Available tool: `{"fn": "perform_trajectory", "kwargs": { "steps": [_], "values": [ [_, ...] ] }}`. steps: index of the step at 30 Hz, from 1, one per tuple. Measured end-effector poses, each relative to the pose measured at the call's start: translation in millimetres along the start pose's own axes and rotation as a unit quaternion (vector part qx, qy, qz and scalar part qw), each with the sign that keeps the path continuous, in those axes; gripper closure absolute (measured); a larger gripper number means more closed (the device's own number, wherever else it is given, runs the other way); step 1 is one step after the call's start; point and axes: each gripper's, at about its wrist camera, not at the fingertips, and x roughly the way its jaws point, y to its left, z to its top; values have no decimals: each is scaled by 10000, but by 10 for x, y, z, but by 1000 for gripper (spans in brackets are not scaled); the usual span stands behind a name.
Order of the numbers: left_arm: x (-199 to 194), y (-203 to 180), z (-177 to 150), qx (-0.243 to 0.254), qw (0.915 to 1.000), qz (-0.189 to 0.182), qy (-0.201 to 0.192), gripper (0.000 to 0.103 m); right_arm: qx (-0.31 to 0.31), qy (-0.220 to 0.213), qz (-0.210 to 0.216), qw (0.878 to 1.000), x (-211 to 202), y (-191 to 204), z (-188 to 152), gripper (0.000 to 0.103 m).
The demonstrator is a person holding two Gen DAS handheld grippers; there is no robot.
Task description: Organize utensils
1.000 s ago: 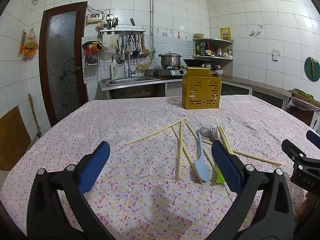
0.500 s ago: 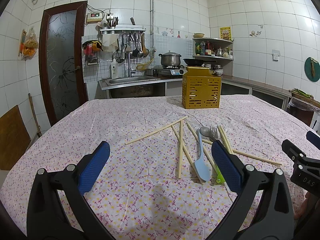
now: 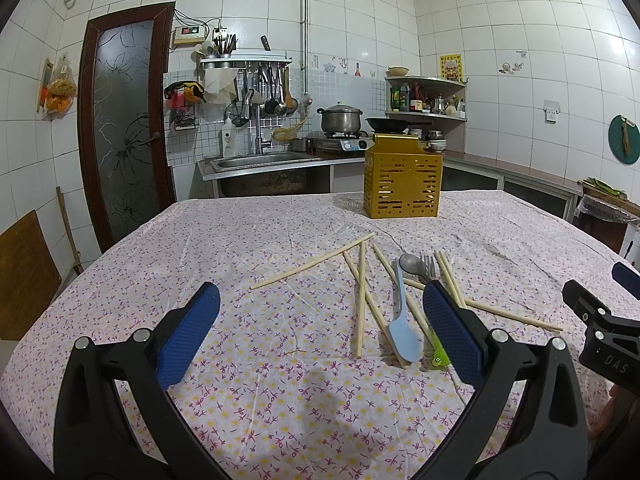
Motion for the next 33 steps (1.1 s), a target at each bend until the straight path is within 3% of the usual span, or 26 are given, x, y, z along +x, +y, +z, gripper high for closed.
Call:
{"fn": "perform_trajectory", "kwargs": {
  "steps": [33],
  "values": [
    [16, -5, -13, -8, 10000, -5, 8, 5, -28, -4, -60, 10000, -26, -17, 32, 4]
  ]
}}
